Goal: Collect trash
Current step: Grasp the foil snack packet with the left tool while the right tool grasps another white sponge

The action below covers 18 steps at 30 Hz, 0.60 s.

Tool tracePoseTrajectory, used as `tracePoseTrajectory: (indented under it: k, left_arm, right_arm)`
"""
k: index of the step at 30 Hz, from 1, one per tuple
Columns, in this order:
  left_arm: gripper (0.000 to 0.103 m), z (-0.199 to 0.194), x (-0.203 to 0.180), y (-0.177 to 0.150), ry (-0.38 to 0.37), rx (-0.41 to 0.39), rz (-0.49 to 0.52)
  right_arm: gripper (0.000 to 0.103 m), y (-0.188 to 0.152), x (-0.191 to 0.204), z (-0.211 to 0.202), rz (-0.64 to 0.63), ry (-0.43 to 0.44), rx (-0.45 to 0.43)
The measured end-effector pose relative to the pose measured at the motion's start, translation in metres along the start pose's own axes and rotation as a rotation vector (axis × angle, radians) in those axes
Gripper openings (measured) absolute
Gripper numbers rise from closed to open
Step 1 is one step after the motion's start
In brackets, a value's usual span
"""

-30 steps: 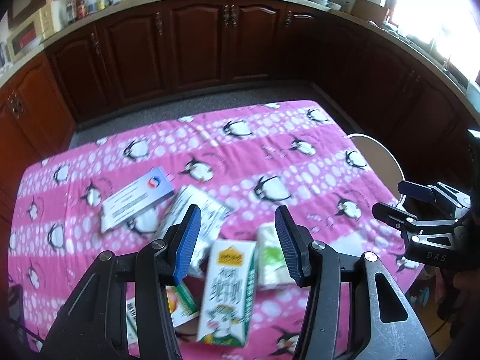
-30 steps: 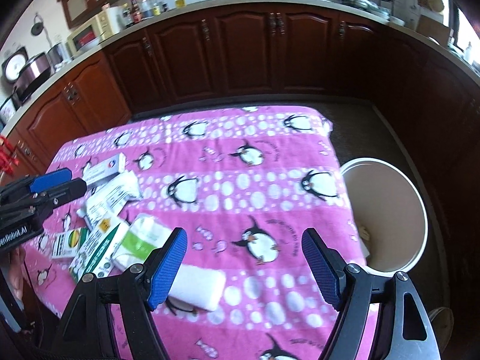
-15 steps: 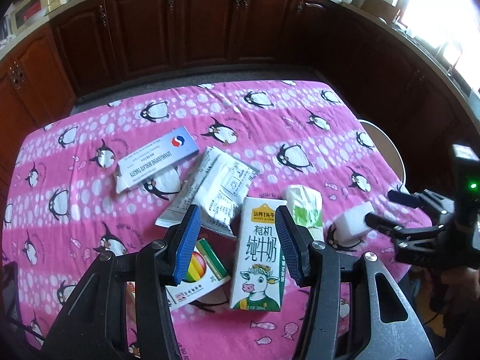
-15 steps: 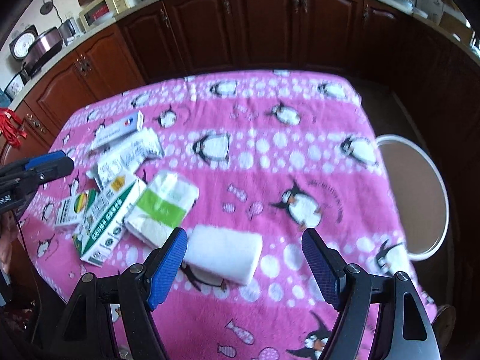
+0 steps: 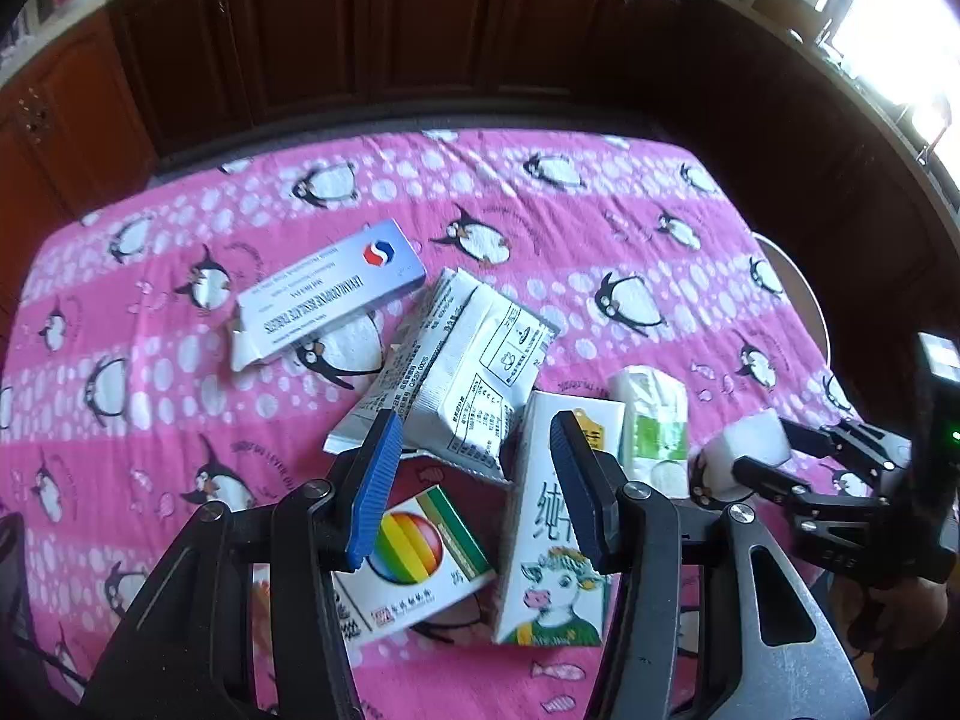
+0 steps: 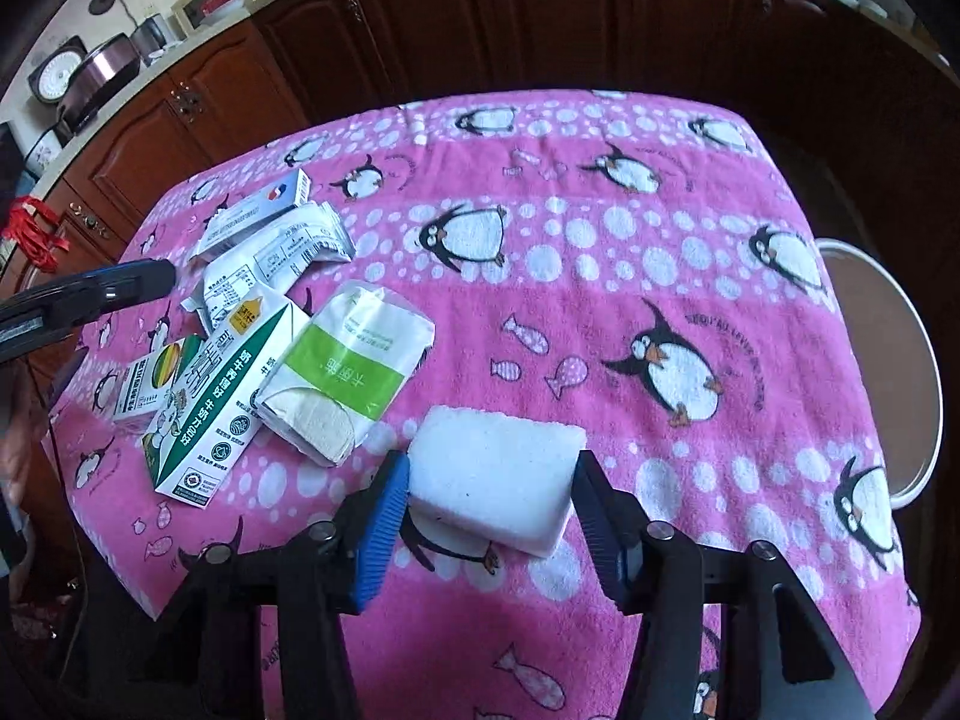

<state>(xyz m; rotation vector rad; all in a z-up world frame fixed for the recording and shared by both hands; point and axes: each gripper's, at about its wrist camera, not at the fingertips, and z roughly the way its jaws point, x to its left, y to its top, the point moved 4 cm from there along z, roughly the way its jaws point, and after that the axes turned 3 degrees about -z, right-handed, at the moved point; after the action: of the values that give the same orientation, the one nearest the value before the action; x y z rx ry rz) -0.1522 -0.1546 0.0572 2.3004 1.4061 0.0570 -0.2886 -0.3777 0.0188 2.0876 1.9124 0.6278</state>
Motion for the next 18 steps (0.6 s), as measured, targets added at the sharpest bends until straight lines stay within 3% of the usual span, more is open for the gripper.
tracePoseTrajectory:
  k: [6,13,18]
  left_arm:
    - [0.057,0.029,0.002,0.014,0.017,0.045,0.022]
    - [0.057,0.059,0.013,0.024,0.031,0.103,0.022]
    - [0.057,0.067,0.011,0.025,-0.002,0.121,0.04]
  right_arm:
    - [0.048,0.005,-0.004,-0.009,0.002,0.007,-0.022]
    - [0.048,0.009,-0.004,-0.013,0.002,0.022,-0.035]
    - [0.048,0.012,-0.002,-0.013,0.001,0.024,-0.037]
